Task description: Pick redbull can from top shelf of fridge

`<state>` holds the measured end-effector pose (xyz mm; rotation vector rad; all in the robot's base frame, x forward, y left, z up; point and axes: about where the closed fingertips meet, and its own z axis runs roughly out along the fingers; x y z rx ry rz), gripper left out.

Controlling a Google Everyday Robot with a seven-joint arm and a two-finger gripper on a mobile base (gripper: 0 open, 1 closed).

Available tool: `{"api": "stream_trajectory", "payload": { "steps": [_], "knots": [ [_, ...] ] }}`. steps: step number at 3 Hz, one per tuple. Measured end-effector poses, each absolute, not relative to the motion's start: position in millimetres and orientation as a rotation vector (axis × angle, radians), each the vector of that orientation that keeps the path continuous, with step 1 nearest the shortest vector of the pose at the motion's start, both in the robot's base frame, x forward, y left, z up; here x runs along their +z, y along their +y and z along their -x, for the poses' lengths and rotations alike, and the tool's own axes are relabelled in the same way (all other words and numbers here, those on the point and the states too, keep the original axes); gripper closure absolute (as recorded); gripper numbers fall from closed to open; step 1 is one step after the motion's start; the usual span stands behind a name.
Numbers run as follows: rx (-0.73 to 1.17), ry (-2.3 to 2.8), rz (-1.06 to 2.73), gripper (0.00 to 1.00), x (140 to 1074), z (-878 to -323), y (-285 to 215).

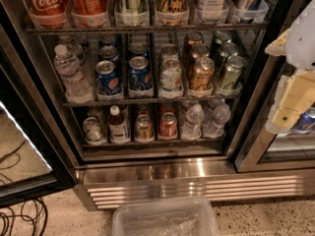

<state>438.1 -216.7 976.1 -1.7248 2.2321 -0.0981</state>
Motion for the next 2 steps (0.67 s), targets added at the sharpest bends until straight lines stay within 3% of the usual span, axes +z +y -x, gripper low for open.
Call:
{"api": "stream_trajectory", "payload": {
  "steps": [2],
  "knots": [
    [-0.08,2.216,1.675,0.0,972.8,-444.3,-213.1]
  ]
}}
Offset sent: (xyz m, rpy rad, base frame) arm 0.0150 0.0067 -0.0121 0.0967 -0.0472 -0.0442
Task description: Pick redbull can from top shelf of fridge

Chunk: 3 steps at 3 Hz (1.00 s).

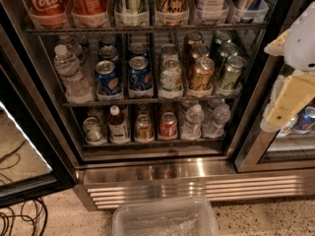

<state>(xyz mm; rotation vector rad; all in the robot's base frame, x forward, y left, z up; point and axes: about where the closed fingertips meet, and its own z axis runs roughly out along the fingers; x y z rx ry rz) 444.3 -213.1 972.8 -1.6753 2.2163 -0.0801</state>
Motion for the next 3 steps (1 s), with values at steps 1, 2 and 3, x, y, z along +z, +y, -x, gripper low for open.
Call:
{"api": "stream_trajectory", "payload": {
  "steps": [1,2,3],
  "knots": [
    [-0.001,2.214,1.508,0.0,954,-459,-215],
    [0.07,2.223,1.246,0.0,943,-467,-215],
    [0.032,2.175,1.183,0.0,954,-483,-216]
  ]
}}
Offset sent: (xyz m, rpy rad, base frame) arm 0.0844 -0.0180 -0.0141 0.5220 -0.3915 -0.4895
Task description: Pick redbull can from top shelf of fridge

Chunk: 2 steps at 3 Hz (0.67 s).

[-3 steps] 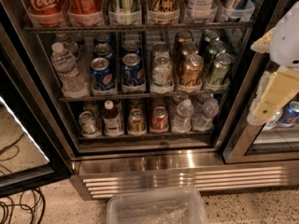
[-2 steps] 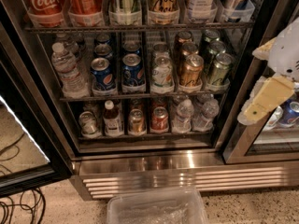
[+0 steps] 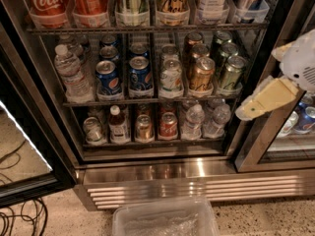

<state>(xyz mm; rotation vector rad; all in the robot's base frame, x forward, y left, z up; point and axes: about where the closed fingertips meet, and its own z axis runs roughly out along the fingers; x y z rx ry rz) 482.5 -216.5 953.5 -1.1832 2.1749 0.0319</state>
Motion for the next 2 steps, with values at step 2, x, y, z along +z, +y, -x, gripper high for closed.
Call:
{"api": "stream_trajectory", "payload": {
  "steps": [2],
  "knots": [
    [0.029,2.106,1.148,0.0,966,-504,-217]
  ]
}}
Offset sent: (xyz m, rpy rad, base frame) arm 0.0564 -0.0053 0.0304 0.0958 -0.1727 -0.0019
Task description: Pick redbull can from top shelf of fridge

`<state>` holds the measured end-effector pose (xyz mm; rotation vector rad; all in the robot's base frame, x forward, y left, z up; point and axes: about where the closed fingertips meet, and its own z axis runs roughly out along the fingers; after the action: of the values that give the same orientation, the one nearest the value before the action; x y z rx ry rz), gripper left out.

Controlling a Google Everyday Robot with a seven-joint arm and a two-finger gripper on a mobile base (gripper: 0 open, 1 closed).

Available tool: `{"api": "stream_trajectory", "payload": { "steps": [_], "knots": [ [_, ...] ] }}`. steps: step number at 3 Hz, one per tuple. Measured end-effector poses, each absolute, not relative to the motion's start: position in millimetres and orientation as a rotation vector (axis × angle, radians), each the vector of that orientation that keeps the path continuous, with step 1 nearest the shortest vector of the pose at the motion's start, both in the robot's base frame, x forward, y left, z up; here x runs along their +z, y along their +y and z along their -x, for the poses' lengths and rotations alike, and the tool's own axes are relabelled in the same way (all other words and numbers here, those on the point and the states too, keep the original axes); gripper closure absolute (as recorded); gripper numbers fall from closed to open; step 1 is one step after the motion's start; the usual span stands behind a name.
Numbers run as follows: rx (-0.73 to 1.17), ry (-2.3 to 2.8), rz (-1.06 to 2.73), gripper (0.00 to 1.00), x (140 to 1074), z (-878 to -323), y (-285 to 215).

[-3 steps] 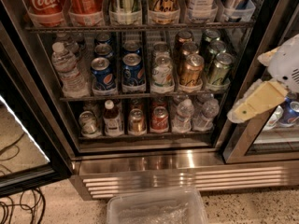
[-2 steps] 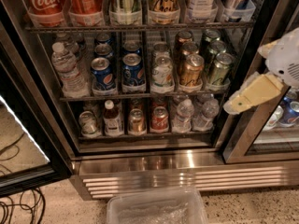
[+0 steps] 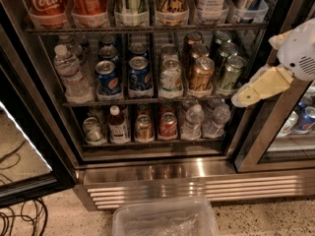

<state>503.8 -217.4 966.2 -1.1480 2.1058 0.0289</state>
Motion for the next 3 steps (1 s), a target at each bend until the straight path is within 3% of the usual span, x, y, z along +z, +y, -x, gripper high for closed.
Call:
{"api": "stream_trajectory", "payload": {
  "steps": [3],
  "knots": [
    [-0.051,1.944,0.903,0.0,998,-550,-228]
  ]
}}
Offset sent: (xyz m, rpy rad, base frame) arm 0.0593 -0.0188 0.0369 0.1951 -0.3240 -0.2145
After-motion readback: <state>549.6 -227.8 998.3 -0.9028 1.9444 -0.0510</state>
